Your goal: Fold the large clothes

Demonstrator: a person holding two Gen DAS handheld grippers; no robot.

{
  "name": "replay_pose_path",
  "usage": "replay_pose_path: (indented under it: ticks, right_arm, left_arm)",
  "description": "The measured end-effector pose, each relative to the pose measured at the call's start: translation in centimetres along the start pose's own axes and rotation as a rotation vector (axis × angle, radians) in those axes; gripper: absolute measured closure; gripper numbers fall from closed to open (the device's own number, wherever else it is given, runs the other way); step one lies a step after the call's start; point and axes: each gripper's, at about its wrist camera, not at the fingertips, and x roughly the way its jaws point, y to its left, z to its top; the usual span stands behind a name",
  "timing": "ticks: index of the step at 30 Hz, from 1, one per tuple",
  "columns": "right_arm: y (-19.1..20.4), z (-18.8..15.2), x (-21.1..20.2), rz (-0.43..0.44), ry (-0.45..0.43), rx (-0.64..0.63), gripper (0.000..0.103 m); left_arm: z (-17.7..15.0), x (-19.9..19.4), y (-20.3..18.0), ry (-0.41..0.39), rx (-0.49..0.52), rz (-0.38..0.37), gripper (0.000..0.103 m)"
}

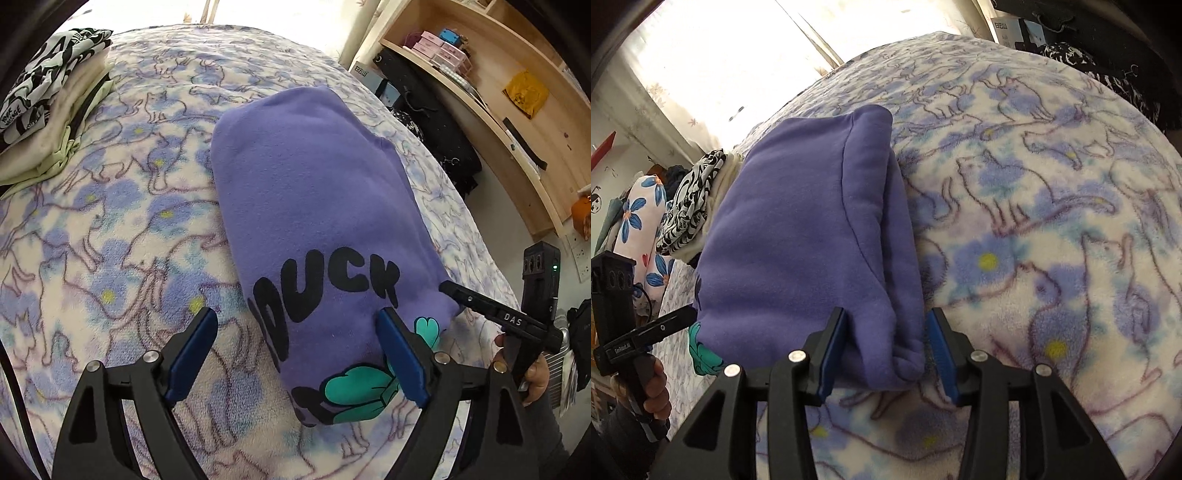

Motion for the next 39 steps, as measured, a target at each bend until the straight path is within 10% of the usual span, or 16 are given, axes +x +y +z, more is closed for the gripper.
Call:
replay_pose_path:
  ticks: [5, 14, 20, 39]
  right_arm:
    - [0.2, 0.4, -0.5, 0.002, -0.002, -0.023, 0.056]
    - [-1.4, 2.6, 0.4, 0.102, 0.022, 0.008, 0.019]
    - [-2.3, 4.4, 3.2, 0.229, 0.097, 0.039, 0.018]
    - [-0.5, 8.4, 11.3, 0.403, 0.306, -0.079, 0.007]
  left_arm:
    - [0.2, -0.1, 0.2, 0.023, -0.019, 0.003, 0.016]
    - [0.7, 0.8, 1.1, 0.091, -0.097, -0.102, 0.012]
    - [1.3, 3.0, 1.7, 0.149, -0.159, -0.257, 0.009]
    - [1.6, 8.3, 2.3, 0.117, -0.194, -0.422, 0.0]
